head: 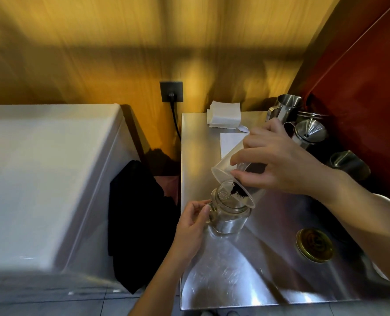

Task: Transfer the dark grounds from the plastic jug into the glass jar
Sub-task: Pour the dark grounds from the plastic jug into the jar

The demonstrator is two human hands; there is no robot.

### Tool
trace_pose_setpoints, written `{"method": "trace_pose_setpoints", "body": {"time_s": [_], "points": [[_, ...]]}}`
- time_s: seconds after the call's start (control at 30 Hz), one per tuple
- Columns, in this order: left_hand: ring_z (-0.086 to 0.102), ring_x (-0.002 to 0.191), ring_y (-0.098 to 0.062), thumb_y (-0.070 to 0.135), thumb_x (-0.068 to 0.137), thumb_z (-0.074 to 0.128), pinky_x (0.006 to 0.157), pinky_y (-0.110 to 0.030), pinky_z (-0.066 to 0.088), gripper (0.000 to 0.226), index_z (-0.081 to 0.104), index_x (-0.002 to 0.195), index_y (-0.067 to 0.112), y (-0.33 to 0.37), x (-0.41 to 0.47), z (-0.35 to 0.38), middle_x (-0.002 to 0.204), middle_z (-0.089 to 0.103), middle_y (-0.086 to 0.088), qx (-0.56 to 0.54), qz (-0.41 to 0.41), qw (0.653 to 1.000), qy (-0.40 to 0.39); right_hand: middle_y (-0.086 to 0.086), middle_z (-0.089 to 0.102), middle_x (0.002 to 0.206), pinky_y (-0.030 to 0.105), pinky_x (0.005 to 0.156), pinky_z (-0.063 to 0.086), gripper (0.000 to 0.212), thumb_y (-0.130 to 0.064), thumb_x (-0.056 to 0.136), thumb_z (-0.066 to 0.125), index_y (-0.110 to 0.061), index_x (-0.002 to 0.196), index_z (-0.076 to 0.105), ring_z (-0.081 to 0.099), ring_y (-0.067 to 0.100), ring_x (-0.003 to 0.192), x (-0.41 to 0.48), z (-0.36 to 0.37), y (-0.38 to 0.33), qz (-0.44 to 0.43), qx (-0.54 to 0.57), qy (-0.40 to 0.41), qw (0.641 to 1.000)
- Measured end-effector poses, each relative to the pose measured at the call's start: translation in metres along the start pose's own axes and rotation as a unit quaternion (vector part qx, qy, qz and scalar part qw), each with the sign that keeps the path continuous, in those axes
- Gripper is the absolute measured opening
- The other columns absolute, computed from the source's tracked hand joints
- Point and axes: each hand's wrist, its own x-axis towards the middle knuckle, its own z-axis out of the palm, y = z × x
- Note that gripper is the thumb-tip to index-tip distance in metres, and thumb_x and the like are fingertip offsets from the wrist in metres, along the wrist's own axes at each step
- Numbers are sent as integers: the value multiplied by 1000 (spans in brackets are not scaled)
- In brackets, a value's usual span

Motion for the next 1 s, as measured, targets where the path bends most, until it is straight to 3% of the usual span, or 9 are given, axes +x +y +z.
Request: {"method": "trace_pose_setpoints", "body": {"time_s": [0.2, 0.5, 0.67, 1.0], "points": [[63, 86, -10, 24, 92, 53, 72, -21, 51, 11, 62, 87, 23, 4, 0, -2, 89, 68, 3, 24, 10, 1000, -6, 6, 58, 61, 40, 72, 29, 35, -38, 83, 51, -9, 77, 70, 50, 25, 63, -1, 0, -4, 0, -9, 11, 1000], [64, 85, -5, 40, 81, 55, 70, -16, 50, 27, 61, 93, 15, 6, -1, -3, 93, 68, 4, 21, 6, 1000, -14, 7, 58, 59, 38, 70, 29, 28, -31, 86, 58, -8, 75, 70, 49, 24, 59, -1, 5, -1, -38, -42, 37, 998], [63, 83, -3, 25, 91, 54, 69, -14, 49, 10, 60, 91, 17, 5, -2, -2, 94, 66, 1, 19, 1, 1000, -7, 8, 60, 60, 38, 70, 30, 30, -31, 86, 59, -7, 73, 70, 50, 25, 59, -4, 8, 4, -36, -43, 52, 997], [62, 79, 1, 15, 94, 51, 68, -12, 49, 9, 58, 93, 9, 8, -2, 0, 96, 65, -2, 29, 6, 1000, 2, 10, 62, 60, 44, 69, 34, 32, -31, 87, 57, -6, 72, 70, 53, 28, 59, -4, 10, 7, -30, -37, 66, 997]]}}
